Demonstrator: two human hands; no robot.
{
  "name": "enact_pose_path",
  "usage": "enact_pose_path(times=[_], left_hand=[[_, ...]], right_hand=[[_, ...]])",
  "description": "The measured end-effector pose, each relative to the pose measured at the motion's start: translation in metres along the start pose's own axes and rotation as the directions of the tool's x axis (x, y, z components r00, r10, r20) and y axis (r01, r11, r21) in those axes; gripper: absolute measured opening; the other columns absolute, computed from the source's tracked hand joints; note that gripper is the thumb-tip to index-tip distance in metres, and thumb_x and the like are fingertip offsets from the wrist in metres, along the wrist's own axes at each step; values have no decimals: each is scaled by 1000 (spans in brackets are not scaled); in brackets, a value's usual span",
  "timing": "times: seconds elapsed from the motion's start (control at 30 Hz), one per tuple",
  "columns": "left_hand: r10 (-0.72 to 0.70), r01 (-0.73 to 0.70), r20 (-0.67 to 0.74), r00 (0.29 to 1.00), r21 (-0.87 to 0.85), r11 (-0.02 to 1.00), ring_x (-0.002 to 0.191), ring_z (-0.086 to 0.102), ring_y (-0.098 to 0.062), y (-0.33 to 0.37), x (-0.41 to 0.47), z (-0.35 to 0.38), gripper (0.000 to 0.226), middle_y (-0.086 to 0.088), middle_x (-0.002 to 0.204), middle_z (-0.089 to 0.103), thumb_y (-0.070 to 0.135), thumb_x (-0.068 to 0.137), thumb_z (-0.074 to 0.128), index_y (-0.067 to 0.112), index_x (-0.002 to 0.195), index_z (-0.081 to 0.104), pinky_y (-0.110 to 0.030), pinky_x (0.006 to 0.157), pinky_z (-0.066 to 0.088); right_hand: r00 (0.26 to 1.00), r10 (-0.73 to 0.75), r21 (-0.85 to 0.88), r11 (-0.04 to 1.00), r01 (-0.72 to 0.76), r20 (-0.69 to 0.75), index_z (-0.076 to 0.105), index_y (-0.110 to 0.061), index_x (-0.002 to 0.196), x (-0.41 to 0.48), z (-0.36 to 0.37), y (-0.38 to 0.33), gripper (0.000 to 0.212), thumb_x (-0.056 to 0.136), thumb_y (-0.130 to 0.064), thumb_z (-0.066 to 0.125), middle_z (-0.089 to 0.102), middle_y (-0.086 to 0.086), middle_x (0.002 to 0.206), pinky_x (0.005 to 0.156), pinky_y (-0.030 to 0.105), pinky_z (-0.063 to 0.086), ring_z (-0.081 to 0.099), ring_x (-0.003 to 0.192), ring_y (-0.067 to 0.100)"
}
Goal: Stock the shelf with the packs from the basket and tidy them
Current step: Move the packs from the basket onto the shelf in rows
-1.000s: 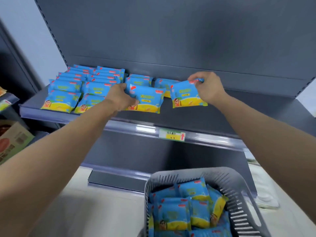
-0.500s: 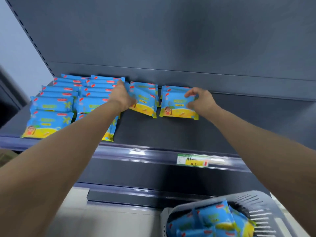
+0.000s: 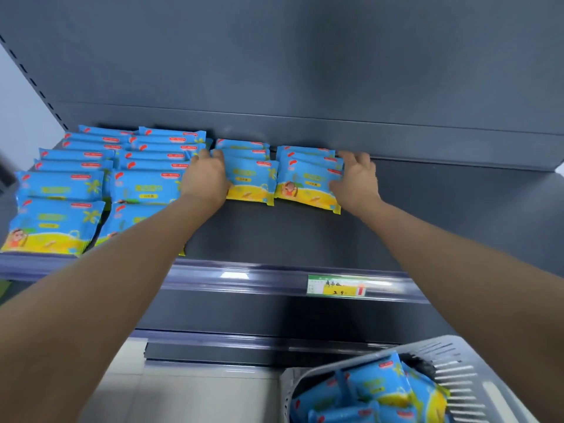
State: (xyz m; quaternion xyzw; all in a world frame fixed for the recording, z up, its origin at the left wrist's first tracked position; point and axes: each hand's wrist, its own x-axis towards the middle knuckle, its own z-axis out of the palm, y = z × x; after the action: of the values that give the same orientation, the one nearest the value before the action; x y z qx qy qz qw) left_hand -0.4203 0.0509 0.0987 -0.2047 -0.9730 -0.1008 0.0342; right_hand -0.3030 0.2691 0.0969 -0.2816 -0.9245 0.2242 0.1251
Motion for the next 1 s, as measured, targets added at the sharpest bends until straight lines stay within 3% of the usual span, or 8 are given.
enact_pose_path(times=[0.07,0.2,0.37,0.5,0.6,0.8,0.9,1.0], left_hand=[[45,-44,-37,998,31,999,116,44,-43,4,-10,-1,52,-28,128,43,12,86,59,-5,132,39,-47,96,40],[123,-136,-103,987,-130,982,114,48,-39,25,-50,-11,41,-22,126,46,13,89,56,1,127,48,-44,95,41],[346,-383,-176,922,-258,887,108,54,-31,70,-143,-17,30,-14,114,56,13,86,61,4,115,60,-25,88,34],[441,-424,-35,897,-349,835,102,55,-26,112,-220,7,21,-10,107,57,14,86,62,7,106,62,-25,86,36],[463,-380,166,871,-370,847,101,56,-23,131,-271,50,23,-8,109,57,19,87,61,9,108,61,-27,89,38],[253,-196,636,729,-160,967,122,48,-26,138,-337,135,42,-10,134,50,23,89,60,10,128,52,-30,99,36],[126,-111,712,691,-68,992,129,44,-28,133,-351,161,55,-9,143,42,23,88,62,10,137,43,-32,104,35],[81,-96,702,707,-17,995,121,50,-30,136,-357,176,55,-11,136,43,19,85,66,8,135,45,-37,101,43]], right_hand=[[997,-54,-9,999,54,-47,40,-15,138,-10,-5,1,54,86,-8,53,38,11,137,104,39,36,35,124,30],[976,-204,80,974,210,-70,48,-11,133,-43,-22,7,45,88,-6,52,46,7,135,103,30,35,41,126,24],[919,-365,154,909,386,-149,59,-8,120,-118,-46,44,34,87,-4,55,58,7,122,94,20,36,54,113,23],[908,-405,151,896,418,-110,62,-7,114,-183,-55,93,29,86,-5,55,61,8,115,93,20,38,57,107,23],[901,-434,128,892,434,-26,63,-5,112,-220,-50,134,28,85,-4,56,63,10,111,93,25,40,59,105,26],[864,-392,70,918,391,316,62,-6,118,-266,-28,206,31,88,-3,53,60,11,122,98,32,38,54,113,28],[804,-317,19,934,356,503,58,-9,123,-276,-14,229,33,91,-8,52,55,8,129,98,27,36,51,118,25],[724,-222,-59,938,341,653,47,-10,134,-281,0,242,41,94,-16,51,44,10,141,105,30,32,41,130,25]])
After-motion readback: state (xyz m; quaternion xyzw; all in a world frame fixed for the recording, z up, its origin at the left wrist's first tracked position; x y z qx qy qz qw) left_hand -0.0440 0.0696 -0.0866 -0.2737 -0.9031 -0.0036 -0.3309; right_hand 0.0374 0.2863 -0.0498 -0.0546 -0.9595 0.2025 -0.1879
